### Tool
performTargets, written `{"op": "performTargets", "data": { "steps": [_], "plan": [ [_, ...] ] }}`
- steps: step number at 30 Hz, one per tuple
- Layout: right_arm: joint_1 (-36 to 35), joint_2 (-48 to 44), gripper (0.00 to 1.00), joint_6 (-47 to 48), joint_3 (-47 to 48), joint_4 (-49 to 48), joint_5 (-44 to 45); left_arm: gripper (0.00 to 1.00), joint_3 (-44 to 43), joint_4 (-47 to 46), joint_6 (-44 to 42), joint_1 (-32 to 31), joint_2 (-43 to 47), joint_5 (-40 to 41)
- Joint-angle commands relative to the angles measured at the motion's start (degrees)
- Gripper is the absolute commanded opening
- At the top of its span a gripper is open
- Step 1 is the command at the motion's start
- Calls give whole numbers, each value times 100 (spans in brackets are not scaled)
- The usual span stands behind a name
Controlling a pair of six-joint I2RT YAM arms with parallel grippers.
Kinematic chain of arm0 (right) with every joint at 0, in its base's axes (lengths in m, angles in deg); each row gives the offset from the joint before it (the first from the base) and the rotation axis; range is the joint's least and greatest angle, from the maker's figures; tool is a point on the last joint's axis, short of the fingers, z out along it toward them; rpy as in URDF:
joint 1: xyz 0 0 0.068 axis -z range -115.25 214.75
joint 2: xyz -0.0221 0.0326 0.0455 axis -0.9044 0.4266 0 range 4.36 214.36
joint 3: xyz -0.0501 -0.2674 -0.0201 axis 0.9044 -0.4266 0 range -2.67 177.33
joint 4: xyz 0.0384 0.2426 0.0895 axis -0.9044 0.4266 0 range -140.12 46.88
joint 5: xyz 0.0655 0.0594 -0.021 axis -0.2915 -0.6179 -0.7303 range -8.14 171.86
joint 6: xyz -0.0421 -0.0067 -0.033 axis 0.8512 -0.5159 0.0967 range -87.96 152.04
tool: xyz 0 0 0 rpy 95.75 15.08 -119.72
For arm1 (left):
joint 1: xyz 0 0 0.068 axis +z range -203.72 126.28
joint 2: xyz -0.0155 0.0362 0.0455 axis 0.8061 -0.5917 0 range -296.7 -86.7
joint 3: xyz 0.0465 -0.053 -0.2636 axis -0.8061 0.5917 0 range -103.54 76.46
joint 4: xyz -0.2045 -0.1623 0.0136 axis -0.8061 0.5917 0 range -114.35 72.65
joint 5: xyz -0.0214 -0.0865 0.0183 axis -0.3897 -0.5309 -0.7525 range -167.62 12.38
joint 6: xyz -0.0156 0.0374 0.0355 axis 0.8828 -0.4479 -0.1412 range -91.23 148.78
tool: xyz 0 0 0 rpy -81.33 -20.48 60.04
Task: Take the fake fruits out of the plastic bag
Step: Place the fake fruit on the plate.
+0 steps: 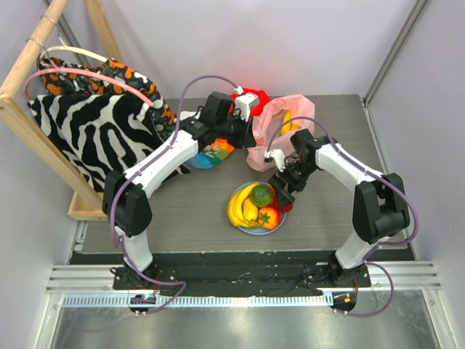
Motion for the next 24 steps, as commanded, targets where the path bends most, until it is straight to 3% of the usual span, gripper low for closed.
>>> {"op": "performTargets", "data": {
  "steps": [1, 3, 7, 9, 19, 24],
  "plan": [
    [-28, -226, 100, 115, 206, 150, -96, 0, -187, -154, -20, -24, 20, -102],
    [-28, -182, 98, 124, 189, 158, 36, 0, -187, -145, -20, -24, 20, -102],
    [-28, -182, 83, 176, 267, 237, 10, 0, -204, -154, -20, -24, 12, -102],
    [-11, -278, 81, 237, 347, 377, -78, 0, -222, -154, -20, -24, 3, -102],
    [42, -261, 78, 581, 163, 651, -896, 0, -187, -163, 6, -24, -15, -119],
    [77, -384, 87, 581, 206, 563, -826, 0, -152, -119, -55, -24, 29, -58]
  ]
}}
